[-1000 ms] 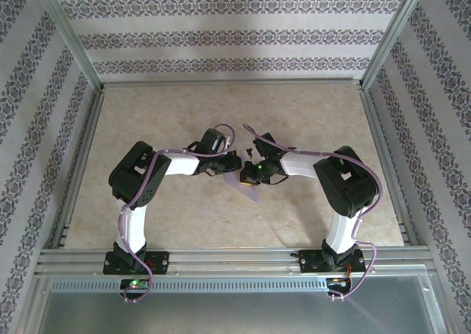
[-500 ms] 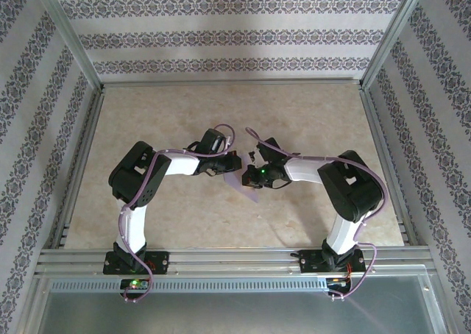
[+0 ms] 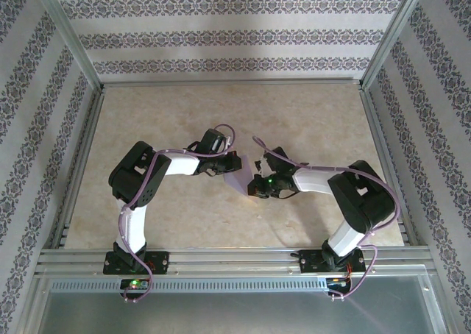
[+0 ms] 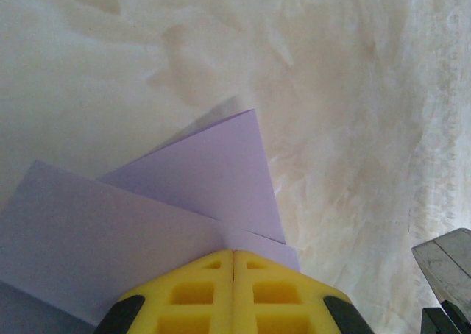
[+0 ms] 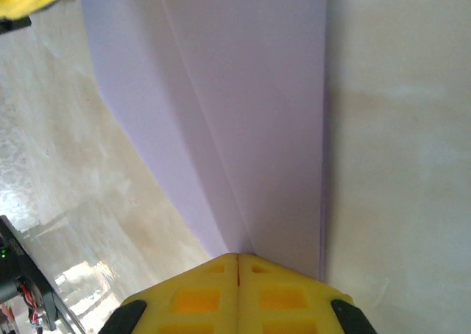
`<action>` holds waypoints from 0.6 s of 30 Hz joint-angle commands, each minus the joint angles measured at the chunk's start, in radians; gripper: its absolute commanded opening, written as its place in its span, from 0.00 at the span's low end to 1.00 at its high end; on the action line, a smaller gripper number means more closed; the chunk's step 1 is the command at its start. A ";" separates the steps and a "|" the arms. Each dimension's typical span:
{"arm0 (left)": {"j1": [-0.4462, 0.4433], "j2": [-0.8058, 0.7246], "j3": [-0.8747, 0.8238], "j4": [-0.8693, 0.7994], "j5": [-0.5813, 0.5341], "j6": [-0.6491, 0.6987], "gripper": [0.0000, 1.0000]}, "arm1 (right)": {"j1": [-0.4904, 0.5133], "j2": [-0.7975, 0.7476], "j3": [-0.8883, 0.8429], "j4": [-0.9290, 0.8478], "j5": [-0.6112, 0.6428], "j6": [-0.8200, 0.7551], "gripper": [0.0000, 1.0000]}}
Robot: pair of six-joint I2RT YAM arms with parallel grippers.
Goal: Fold a paper plane with a square sheet of paper (fold left side to right side)
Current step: Fourth fold the wing at the center of the table.
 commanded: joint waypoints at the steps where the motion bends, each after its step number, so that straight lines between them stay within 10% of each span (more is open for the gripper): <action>1: 0.006 0.042 -0.002 -0.088 -0.070 0.032 0.04 | 0.012 -0.011 -0.080 -0.140 -0.006 0.016 0.00; 18: 0.006 0.007 0.045 -0.061 -0.010 0.014 0.10 | -0.066 -0.295 -0.114 -0.252 -0.059 -0.015 0.06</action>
